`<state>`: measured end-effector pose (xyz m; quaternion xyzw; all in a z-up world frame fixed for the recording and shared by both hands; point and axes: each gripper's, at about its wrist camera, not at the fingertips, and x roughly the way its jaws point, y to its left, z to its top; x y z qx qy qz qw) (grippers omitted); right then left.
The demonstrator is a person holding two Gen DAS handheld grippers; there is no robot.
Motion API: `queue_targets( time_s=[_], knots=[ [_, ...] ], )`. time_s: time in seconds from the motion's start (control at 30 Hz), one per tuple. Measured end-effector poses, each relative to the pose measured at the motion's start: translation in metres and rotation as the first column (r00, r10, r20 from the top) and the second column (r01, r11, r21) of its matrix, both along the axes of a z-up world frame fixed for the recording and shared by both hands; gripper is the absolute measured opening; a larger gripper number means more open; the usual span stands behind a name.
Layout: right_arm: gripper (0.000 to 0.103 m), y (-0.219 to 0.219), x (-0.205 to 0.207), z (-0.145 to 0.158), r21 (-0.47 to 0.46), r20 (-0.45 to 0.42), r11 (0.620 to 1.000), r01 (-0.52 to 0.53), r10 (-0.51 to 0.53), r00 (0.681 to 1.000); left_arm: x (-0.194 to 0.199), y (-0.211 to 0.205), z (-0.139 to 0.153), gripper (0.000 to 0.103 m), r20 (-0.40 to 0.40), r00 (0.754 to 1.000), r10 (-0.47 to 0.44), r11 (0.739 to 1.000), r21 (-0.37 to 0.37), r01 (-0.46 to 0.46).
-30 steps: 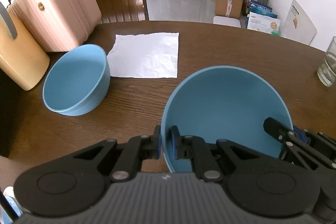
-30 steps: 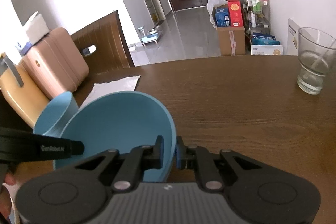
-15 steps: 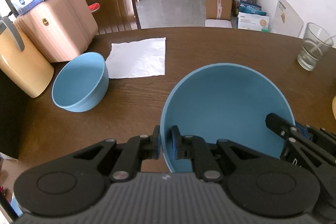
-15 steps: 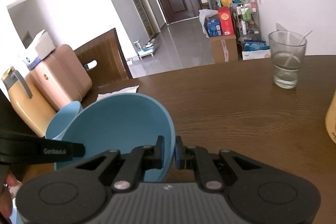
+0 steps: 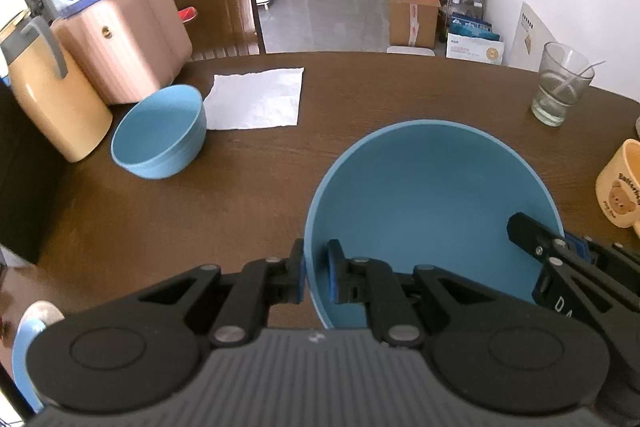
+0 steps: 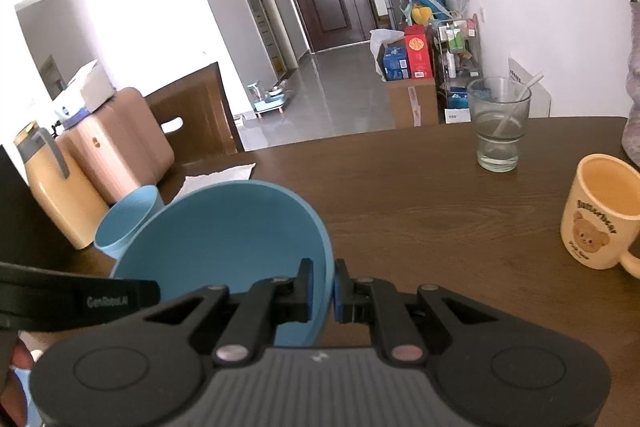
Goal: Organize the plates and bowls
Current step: 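Lift and carry the bowl with both grippers over the placed bowl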
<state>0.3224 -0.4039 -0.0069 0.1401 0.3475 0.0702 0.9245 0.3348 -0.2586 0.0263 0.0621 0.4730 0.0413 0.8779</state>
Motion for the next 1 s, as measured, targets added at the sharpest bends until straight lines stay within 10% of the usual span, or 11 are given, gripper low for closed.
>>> queue_targets(
  time_s=[1.0],
  knots=[
    [0.01,0.004,-0.132,0.032,-0.084,0.006,0.996,-0.041,0.042,0.999,-0.145,0.006,0.018,0.011,0.019,0.994,0.107,0.989,-0.101,-0.105]
  ],
)
